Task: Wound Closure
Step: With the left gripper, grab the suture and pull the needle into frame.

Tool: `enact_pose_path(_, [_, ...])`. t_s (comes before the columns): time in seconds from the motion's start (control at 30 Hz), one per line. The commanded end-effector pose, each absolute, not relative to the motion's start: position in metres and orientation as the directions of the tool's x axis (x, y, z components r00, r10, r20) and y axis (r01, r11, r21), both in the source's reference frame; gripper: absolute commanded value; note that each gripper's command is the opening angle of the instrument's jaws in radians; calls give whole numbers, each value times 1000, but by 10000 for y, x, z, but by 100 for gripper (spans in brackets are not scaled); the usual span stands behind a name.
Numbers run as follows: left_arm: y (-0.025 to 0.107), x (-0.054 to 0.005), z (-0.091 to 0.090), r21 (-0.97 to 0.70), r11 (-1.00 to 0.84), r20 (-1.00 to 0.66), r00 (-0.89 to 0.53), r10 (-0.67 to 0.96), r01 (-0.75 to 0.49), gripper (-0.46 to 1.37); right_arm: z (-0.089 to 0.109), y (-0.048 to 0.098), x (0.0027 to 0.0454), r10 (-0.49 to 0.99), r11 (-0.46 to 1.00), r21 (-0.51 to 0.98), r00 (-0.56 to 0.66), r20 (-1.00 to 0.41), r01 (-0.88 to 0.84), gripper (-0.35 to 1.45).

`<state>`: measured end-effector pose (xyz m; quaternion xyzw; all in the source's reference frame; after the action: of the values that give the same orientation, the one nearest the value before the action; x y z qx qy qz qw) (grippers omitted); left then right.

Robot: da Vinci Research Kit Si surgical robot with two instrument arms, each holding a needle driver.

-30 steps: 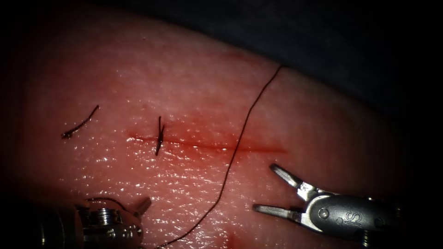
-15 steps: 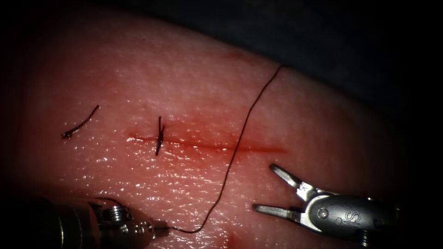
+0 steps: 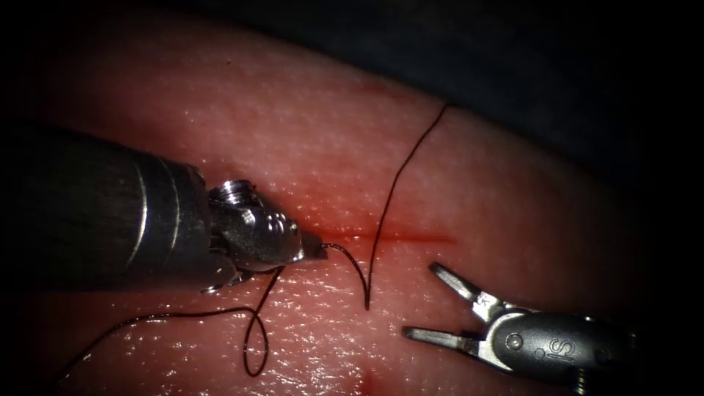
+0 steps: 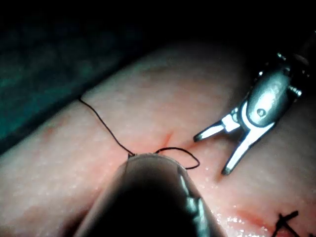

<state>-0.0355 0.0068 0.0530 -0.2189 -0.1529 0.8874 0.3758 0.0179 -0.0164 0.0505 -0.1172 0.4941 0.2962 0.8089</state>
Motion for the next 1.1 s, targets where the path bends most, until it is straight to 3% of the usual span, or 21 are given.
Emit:
enact_pose_path(0.03, [80, -358, 530, -444, -664, -295, -602, 742, -601, -35, 506, -165, 179, 366, 796, 107, 333, -869, -596, 70])
enact_pose_path(0.73, [210, -398, 572, -390, -679, -431, -528, 732, -622, -35, 510, -170, 179, 369, 791, 112, 323, -871, -602, 71])
enact_pose_path(1.1, [287, -447, 593, -422, -654, -541, -404, 737, -628, -35, 511, -173, 179, 370, 788, 114, 317, -874, -605, 71])
